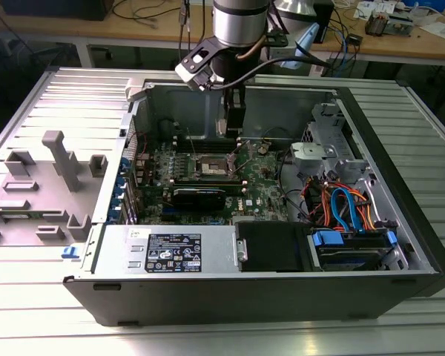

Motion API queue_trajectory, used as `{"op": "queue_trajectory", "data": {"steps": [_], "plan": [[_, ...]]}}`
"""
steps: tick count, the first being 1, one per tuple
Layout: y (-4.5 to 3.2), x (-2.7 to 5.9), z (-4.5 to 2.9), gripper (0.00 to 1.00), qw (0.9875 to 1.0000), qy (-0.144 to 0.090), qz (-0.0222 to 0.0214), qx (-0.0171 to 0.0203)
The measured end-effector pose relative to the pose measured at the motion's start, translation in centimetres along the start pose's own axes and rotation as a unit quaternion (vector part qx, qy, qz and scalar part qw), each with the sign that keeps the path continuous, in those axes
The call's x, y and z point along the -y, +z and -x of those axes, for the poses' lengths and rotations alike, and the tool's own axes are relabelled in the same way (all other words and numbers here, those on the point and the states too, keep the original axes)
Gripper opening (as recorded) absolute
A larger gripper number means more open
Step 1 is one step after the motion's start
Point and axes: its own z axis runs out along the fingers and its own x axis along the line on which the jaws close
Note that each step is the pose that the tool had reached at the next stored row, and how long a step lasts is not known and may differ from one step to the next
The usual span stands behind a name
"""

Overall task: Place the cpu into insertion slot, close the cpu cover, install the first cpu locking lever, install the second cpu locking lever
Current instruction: 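Place the cpu into insertion slot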

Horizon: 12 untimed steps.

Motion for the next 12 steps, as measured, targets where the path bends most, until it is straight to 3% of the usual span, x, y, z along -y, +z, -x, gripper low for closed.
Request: {"op": "queue_trajectory", "data": {"steps": [4,12], "plan": [[0.29,0.79,0.01,0.55,1.0,0.0,0.0,0.0],[2.27,1.61,0.07,0.55,1.0,0.0,0.0,0.0001]]}}
